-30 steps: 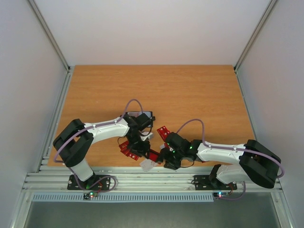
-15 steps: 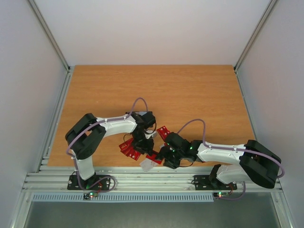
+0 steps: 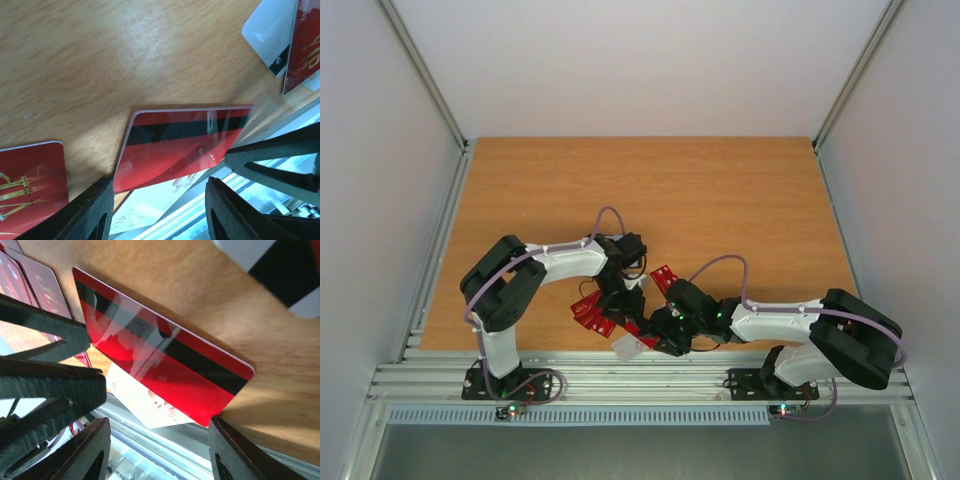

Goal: Put the credit cards into the card holder

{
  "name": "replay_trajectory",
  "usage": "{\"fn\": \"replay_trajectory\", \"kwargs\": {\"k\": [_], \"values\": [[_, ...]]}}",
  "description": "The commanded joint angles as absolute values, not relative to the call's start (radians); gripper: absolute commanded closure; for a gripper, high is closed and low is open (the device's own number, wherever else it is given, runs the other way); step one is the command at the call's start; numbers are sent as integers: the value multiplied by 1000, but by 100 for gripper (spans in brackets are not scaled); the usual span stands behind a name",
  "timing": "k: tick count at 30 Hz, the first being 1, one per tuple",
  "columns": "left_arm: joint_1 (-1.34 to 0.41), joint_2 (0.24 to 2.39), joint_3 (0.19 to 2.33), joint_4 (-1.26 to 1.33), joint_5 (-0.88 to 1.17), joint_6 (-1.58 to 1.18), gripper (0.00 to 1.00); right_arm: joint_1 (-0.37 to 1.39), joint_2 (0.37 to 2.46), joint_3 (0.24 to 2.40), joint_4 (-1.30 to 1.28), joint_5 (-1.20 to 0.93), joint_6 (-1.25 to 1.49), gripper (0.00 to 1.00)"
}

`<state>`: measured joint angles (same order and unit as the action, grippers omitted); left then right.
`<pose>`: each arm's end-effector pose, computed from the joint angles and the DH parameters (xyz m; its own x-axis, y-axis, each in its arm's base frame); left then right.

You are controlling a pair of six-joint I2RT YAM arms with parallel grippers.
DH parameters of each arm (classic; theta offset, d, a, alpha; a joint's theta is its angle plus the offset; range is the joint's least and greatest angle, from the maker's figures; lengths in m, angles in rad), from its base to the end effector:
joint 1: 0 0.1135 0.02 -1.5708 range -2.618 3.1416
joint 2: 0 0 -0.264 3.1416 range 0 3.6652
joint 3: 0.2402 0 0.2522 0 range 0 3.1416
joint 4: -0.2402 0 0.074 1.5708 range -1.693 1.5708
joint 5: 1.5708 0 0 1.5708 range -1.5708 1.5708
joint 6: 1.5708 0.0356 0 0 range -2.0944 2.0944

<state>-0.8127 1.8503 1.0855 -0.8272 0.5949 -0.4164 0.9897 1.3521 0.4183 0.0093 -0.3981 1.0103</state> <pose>0.1979 -0.2380 0.1375 -0.8686 0.4302 0.2460 0.2645 0.8223 -0.5039 0.1098 0.1923 0.1247 -0.9941 -0.0914 -0.0580 -0.1065 0.7304 0.6746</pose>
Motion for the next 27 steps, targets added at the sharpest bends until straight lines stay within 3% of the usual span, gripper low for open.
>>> {"fn": "replay_trajectory", "kwargs": {"k": [1,14,19,27], "values": [[-841,1912,1037,-662,696,-469,48,999,1450,353,25,-329,1017,46],[-799,1804,1037,-594,766,-482,52,969,1447,312,52,-354,1004,46],[-757,1744,1077,-710,676,-425,52,953,1403,323,12,-386,974,47],[-741,1742,1121,-771,573,-349,52,954,1251,554,-519,-440,671,45]]}}
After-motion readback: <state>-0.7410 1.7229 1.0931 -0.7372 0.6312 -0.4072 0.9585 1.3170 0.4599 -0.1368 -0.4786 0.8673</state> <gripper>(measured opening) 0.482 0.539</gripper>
